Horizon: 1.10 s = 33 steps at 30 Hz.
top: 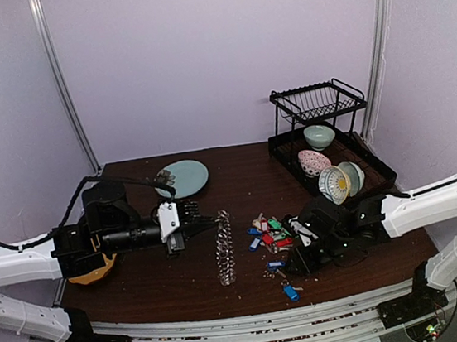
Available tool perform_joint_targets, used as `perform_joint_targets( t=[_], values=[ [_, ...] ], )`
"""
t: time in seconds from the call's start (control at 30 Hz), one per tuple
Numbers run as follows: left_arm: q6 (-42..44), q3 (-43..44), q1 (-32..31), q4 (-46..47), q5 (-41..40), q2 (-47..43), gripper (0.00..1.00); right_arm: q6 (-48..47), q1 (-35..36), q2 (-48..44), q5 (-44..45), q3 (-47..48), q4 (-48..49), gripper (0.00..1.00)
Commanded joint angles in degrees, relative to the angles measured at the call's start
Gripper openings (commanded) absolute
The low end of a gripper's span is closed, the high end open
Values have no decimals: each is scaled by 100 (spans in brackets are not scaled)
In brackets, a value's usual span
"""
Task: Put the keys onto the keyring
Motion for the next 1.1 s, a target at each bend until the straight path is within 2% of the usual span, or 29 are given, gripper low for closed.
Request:
perform_joint_targets(
  t=[0.0,0.17,0.33,0.47,0.6,0.93,1.07],
  values=[
    [-108,53,33,568,87,-148,0,988,-28,120,-281,-183,702,48],
    [-194,-18,37,563,56,-176,0,1223,-24,481,-514,-363,1087,34],
    [-227,-62,38,594,66,-123,0,1085,-30,595,-376,-272,678,32],
    [-249,-51,38,577,95,-73,0,1101,-30,758,-651,-333,896,30],
    [-249,-51,38,568,77,-99,0,1201,-22,794,-847,-427,1005,22],
    [-250,-56,38,550,81,-131,0,1296,-6,727,-969,-502,987,19],
    [-252,-60,37,537,89,-143,0,1259,5,749,-952,-470,985,1]
  ],
)
